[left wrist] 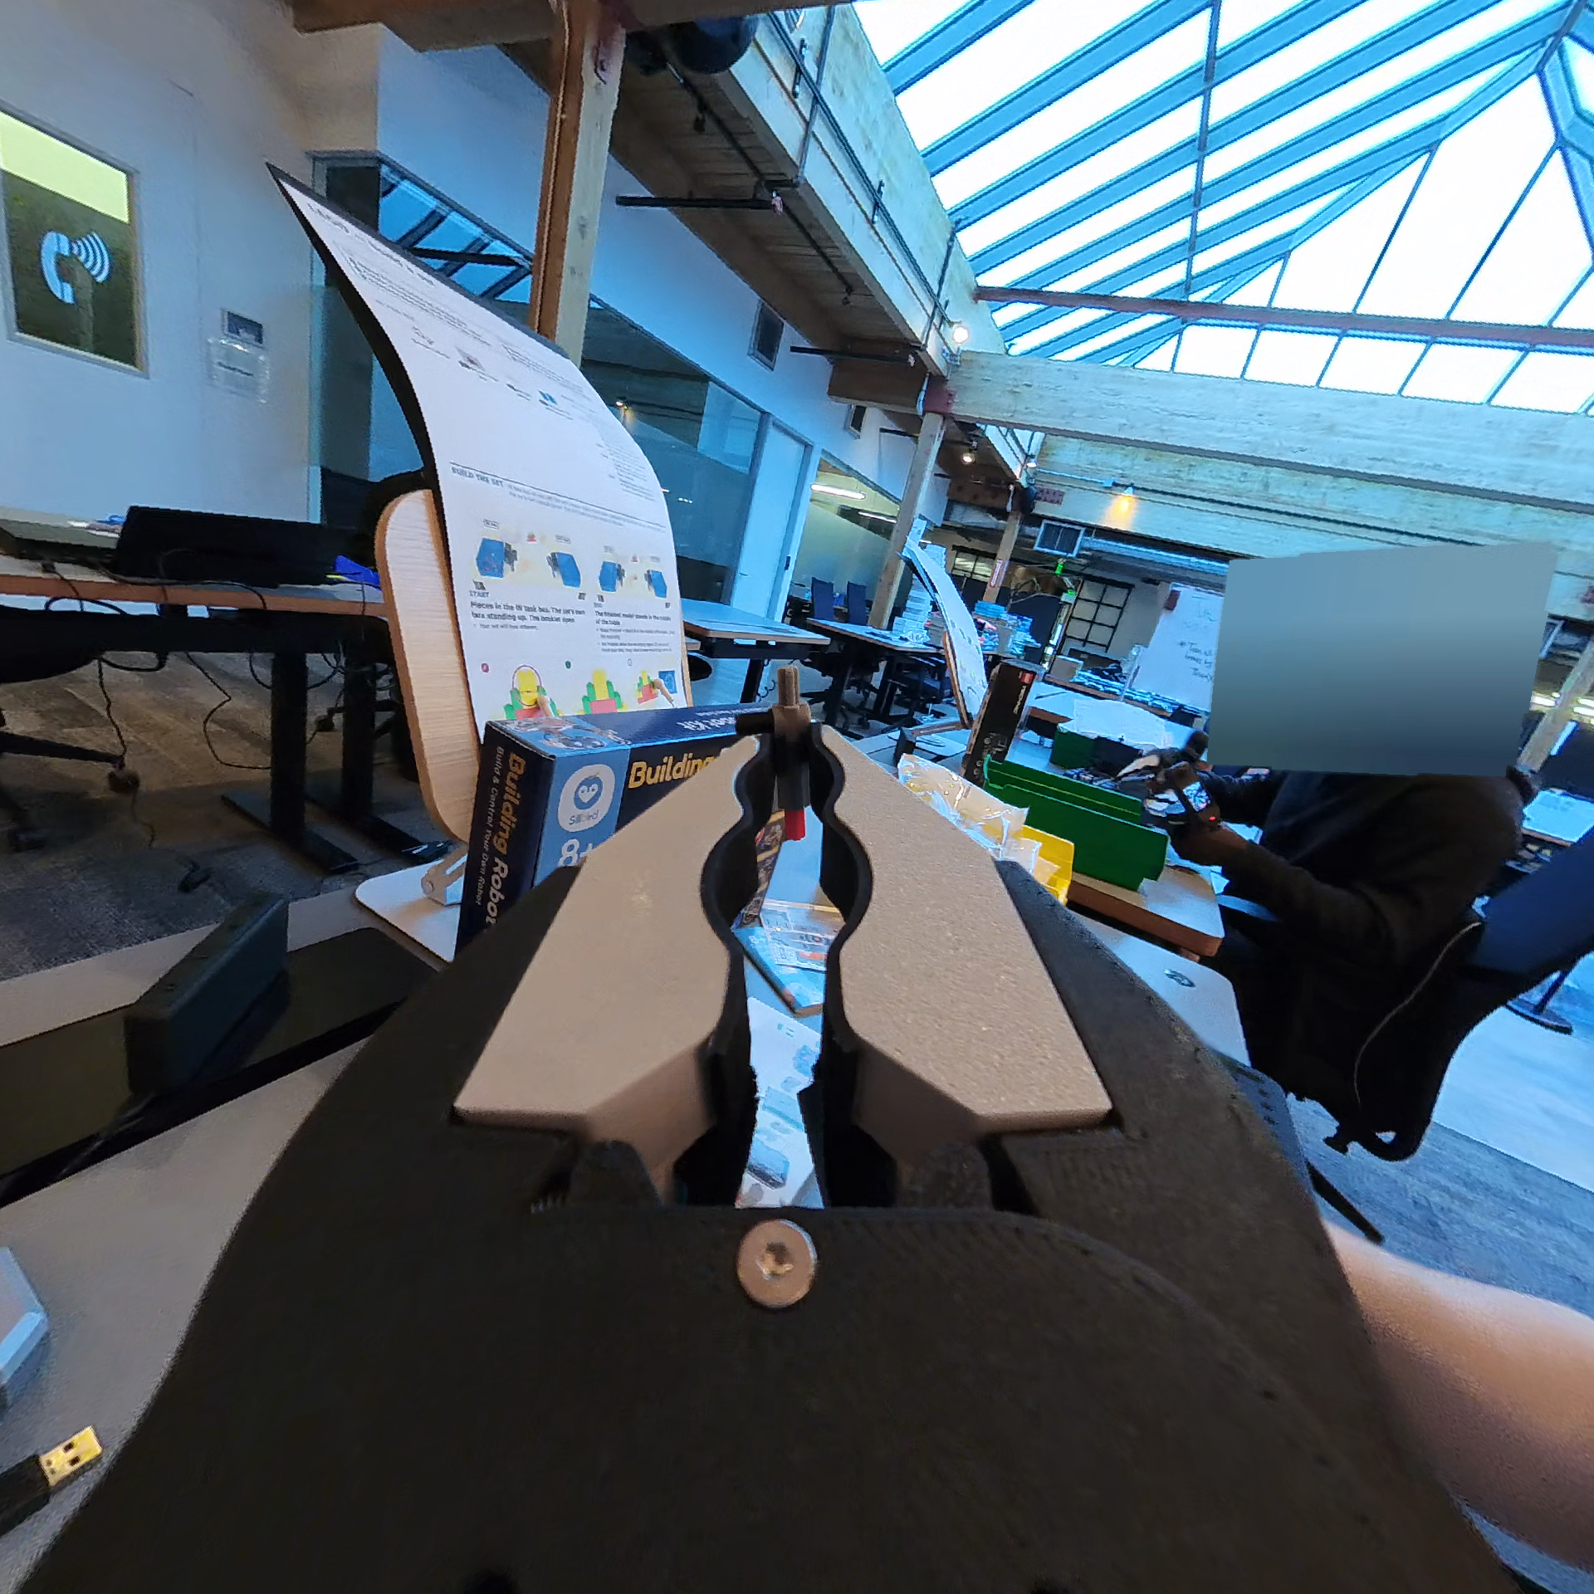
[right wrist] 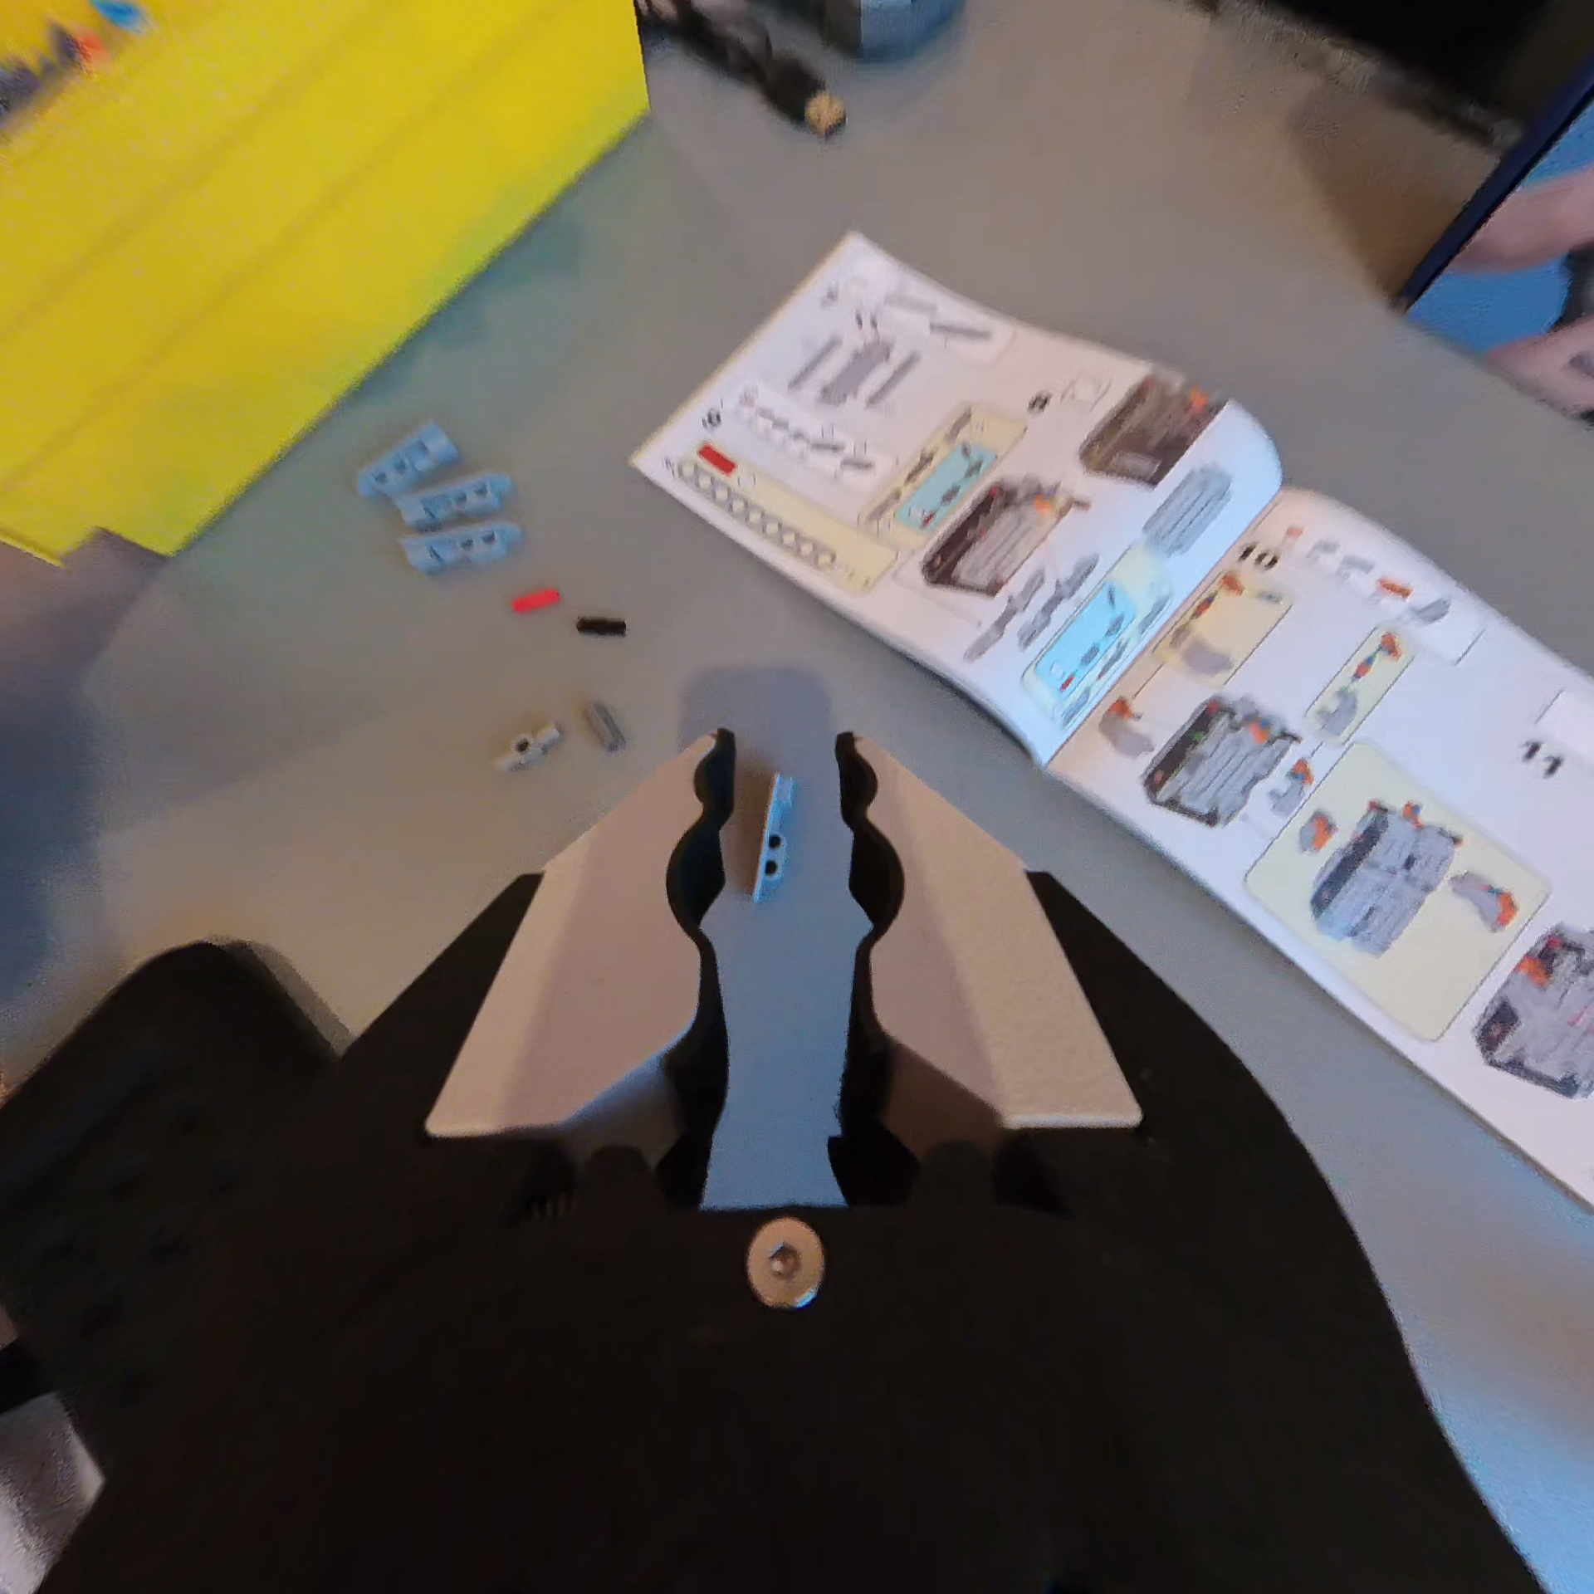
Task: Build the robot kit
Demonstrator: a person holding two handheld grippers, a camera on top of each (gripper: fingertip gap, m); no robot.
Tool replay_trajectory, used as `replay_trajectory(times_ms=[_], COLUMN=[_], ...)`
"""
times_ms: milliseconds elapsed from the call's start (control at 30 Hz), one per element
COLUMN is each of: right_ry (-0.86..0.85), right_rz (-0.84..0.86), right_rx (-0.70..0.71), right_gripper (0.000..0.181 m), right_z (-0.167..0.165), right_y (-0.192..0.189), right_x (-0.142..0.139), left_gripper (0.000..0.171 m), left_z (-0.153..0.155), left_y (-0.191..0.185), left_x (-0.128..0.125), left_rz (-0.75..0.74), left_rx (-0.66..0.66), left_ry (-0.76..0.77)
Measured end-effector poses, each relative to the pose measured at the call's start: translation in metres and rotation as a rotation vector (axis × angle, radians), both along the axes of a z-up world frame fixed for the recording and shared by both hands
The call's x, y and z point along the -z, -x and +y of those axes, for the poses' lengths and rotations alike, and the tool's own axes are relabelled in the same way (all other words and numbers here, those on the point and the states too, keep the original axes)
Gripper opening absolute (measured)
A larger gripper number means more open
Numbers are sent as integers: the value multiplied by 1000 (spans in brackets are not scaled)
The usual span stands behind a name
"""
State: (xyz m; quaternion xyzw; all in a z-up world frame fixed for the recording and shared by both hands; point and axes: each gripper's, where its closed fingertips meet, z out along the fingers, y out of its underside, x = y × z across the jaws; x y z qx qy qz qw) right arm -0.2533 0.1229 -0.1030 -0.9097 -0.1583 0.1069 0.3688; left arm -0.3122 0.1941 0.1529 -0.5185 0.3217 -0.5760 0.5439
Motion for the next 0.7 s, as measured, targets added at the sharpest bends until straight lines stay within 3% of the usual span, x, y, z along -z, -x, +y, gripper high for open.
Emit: replay_trajectory(times_ms=[167, 700], right_ry=[156, 334], right_rz=[-115, -195], right_rx=[-7, 1], right_gripper=[18, 14], right_z=[-9, -9], right_y=[2, 1], right_x=[36, 60], left_gripper=[5, 5], left_z=[-3, -15], left_y=[2, -3], left_x=[-2, -3], left_rz=[12, 42], left_rx=[9, 82], left_ry=[9, 20])
